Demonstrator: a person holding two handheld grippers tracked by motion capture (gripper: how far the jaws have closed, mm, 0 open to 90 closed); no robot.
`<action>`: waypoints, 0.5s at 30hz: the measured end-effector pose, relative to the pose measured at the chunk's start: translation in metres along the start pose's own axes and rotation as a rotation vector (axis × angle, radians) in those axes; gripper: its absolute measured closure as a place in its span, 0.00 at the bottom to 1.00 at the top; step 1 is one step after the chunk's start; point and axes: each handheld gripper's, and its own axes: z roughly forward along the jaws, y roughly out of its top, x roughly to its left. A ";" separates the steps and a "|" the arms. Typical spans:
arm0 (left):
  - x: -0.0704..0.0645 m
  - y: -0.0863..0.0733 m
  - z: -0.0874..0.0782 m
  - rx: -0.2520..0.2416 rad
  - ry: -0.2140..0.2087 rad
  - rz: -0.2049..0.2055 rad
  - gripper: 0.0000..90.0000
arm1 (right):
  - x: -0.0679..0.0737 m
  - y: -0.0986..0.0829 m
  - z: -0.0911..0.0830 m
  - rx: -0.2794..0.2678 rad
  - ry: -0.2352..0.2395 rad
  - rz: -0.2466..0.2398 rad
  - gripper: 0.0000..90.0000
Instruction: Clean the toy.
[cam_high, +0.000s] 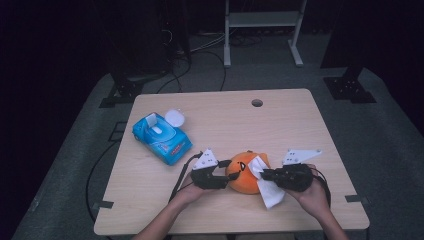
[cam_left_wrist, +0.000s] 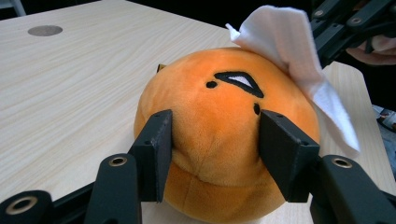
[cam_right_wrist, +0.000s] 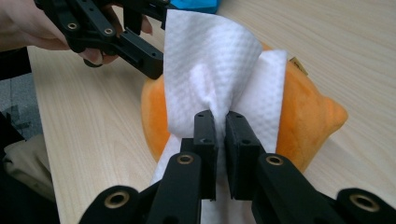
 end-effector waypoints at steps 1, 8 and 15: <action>0.000 -0.001 -0.001 -0.001 -0.004 0.000 0.50 | -0.002 -0.001 0.001 0.000 0.005 0.010 0.93; 0.000 -0.004 -0.001 -0.015 -0.028 0.004 0.50 | -0.007 -0.005 -0.007 -0.031 -0.071 0.039 0.93; 0.001 -0.006 -0.001 -0.016 -0.042 -0.001 0.51 | 0.009 0.005 0.010 -0.052 -0.032 -0.034 0.92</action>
